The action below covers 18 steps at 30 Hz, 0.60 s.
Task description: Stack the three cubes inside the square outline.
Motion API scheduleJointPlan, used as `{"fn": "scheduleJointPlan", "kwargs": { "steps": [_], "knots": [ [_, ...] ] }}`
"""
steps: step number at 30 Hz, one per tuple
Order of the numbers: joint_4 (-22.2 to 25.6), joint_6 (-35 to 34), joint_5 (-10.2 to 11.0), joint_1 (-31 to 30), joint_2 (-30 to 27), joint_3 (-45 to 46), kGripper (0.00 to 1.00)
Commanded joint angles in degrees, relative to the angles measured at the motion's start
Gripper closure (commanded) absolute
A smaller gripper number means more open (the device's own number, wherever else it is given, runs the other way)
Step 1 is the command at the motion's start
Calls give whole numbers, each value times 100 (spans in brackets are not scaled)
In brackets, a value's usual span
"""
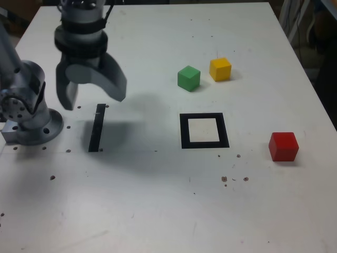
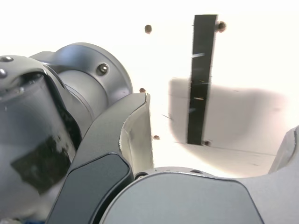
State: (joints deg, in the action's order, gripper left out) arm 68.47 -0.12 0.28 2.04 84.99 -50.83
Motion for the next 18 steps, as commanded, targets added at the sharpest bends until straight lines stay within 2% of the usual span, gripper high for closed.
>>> {"fn": "scheduleJointPlan", "kwargs": {
  "steps": [1, 11, 18],
  "knots": [
    [86, -21, 8, -39, 258, -354, 1],
    [1105, -266, -65, -969, 2030, -3504, 1],
    [1302, -408, 84, -1246, 2535, -4648, 1]
  ]
}}
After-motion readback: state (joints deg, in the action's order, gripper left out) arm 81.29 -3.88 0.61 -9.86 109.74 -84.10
